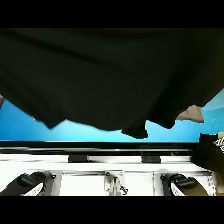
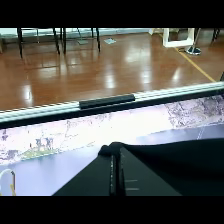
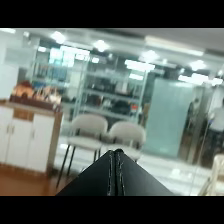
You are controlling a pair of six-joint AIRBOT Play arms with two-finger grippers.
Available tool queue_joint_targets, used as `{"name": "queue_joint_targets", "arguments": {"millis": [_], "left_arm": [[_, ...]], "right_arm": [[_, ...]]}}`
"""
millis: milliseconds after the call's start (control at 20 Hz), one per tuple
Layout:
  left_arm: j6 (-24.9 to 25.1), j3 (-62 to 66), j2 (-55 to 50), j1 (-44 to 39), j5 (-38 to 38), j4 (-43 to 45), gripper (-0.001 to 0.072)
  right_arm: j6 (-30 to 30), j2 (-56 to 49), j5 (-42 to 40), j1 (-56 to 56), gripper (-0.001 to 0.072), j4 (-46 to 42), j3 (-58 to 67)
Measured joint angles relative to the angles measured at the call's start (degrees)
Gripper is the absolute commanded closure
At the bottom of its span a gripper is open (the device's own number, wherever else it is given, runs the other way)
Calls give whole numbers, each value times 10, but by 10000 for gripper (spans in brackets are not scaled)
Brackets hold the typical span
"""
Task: Fold the shirts.
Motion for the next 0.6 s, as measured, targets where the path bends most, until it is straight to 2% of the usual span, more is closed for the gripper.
{"name": "queue_joint_targets", "arguments": {"millis": [400,600], "left_arm": [[-6,0,81,0,-10,-8,671],[-6,-17,87,0,-47,-2,671]], "right_arm": [[16,42,106,0,652,-21,0],[23,33,143,0,652,-22,1]]}}
